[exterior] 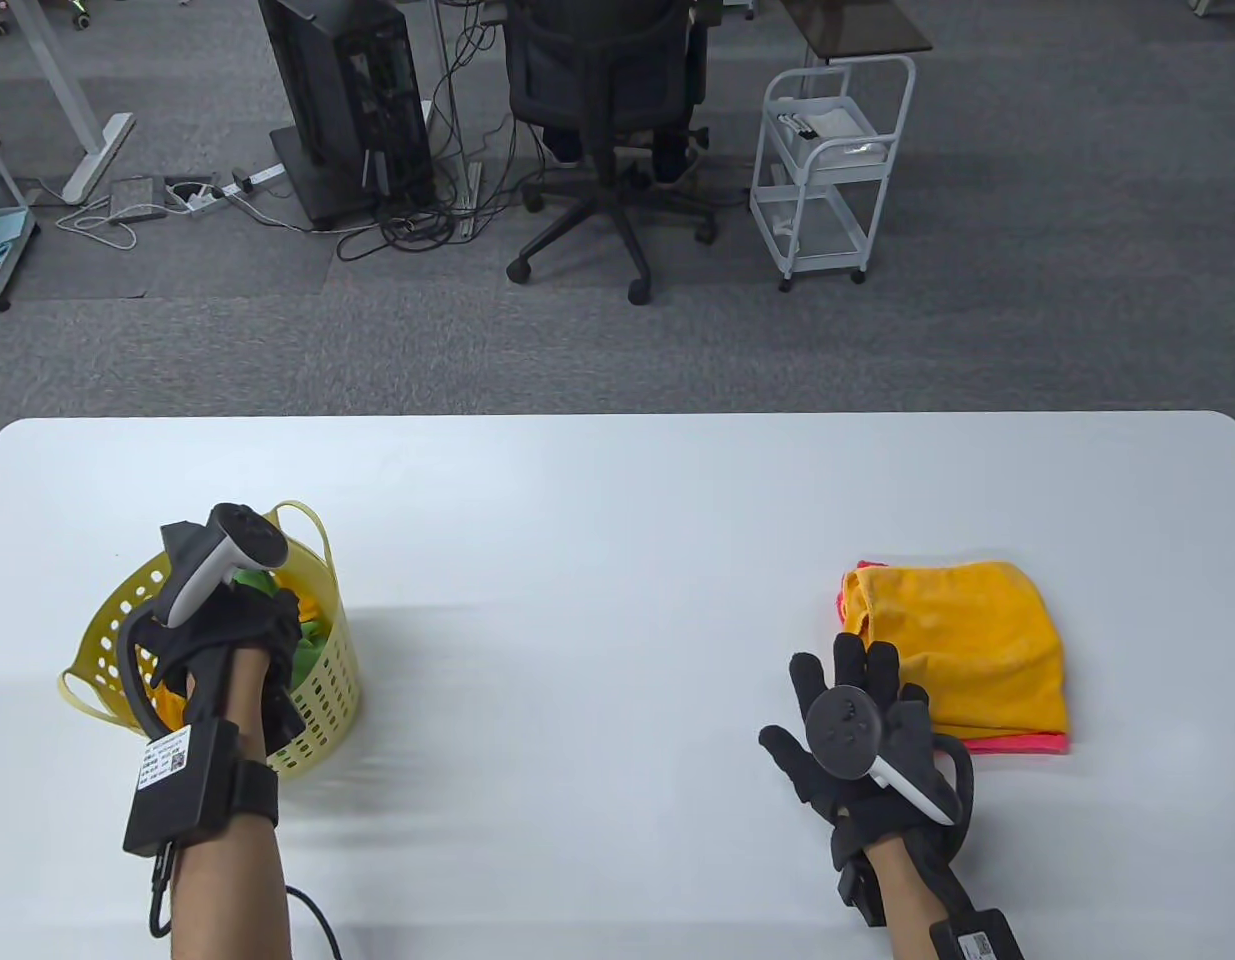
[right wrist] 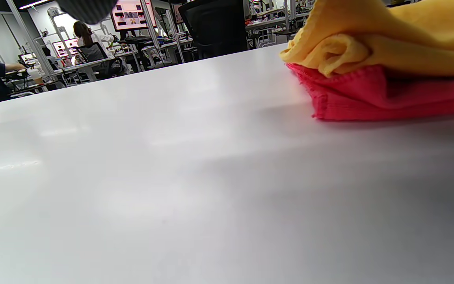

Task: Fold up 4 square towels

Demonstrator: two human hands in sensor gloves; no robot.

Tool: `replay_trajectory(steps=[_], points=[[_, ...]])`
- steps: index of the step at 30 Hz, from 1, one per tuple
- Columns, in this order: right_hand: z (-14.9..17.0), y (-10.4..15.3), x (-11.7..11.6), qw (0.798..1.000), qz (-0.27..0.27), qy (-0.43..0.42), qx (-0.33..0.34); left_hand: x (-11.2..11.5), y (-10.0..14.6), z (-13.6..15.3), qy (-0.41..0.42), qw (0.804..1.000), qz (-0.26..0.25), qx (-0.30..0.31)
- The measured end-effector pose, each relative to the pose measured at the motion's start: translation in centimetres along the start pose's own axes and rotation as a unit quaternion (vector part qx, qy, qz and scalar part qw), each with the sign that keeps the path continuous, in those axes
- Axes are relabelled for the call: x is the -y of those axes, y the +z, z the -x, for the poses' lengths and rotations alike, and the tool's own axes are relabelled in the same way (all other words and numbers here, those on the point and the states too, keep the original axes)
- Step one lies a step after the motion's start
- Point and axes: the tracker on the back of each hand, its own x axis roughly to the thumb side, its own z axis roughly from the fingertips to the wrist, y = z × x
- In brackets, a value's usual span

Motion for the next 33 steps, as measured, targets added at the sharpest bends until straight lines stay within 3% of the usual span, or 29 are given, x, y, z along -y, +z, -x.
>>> replay_trajectory(steps=[11,19,26,33], points=[[0.0,0.1,-0.1,1.000,0.001,-0.002,0.001,-2.7,4.6,0.0,0.032,0.990,-0.124,0.061],[0.0,0.2,-0.2,1.000,0.000,-0.005,0.000,-4.3,8.3,0.0,0.062,0.965,-0.219,0.129],[0.1,0.2,-0.3,1.000,0.001,-0.005,-0.001,-5.6,12.5,-0.8,0.087,0.917,-0.322,0.220],[0.1,0.2,-0.3,1.000,0.000,-0.003,-0.002,-6.5,17.5,-3.4,0.110,0.855,-0.368,0.349]])
